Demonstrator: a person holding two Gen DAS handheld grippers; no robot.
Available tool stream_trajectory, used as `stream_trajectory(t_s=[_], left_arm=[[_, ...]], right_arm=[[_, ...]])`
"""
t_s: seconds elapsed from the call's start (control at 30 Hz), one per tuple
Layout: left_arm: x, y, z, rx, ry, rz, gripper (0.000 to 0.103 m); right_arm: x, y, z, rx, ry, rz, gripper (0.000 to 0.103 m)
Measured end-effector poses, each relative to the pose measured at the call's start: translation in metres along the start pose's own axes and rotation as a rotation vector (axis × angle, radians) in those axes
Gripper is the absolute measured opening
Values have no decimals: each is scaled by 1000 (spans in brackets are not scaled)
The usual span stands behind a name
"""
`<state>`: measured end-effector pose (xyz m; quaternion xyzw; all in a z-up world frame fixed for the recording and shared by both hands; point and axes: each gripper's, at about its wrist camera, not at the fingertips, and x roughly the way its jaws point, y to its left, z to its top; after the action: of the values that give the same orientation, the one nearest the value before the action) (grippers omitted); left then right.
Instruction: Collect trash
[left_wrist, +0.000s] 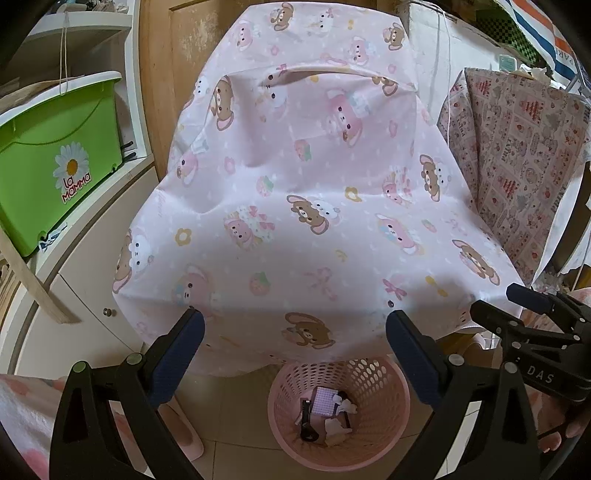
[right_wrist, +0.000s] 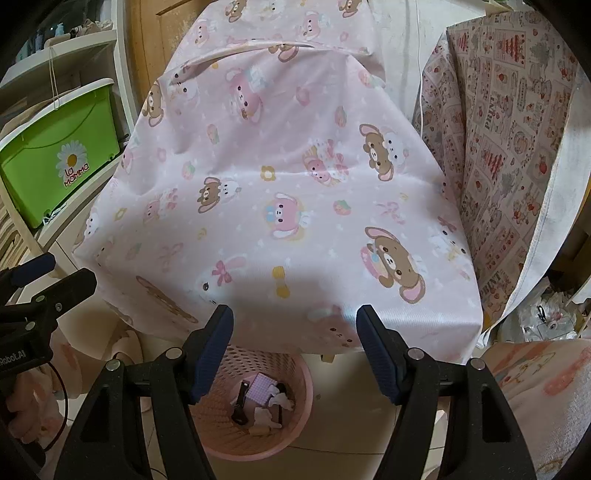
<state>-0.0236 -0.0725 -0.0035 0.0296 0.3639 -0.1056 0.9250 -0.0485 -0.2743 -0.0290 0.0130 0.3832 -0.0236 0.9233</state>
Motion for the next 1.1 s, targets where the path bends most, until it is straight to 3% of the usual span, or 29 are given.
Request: stream_trajectory(t_s=[1.1], left_arm=[[-2,3,2,-13,-13,12,100]], right_arm=[[1,1,-1,-2,8,3,71]])
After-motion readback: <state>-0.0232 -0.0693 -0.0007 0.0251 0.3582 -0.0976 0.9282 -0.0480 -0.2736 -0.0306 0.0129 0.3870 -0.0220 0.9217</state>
